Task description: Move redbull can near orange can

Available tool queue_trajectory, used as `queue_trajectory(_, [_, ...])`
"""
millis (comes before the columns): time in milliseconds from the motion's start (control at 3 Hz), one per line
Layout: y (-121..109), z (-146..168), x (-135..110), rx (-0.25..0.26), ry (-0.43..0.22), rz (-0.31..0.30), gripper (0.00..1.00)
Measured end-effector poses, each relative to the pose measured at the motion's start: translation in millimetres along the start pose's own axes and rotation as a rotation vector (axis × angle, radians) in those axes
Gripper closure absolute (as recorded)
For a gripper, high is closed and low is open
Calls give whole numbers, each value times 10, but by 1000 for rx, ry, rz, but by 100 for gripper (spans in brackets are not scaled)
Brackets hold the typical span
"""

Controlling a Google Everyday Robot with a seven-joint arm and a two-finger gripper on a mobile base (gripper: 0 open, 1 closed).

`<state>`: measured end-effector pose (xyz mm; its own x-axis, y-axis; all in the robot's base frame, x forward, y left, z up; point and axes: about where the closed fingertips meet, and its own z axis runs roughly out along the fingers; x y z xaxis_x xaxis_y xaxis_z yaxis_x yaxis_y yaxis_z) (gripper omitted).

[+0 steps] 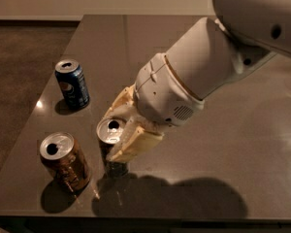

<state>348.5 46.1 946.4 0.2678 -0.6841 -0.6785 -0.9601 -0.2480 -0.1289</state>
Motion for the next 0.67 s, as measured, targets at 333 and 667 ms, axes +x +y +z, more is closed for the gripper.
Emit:
queue_trajectory(333, [33,137,-55,-28,29,-17,100])
queue_trajectory(667, [32,238,-80,-42,54,-18,82])
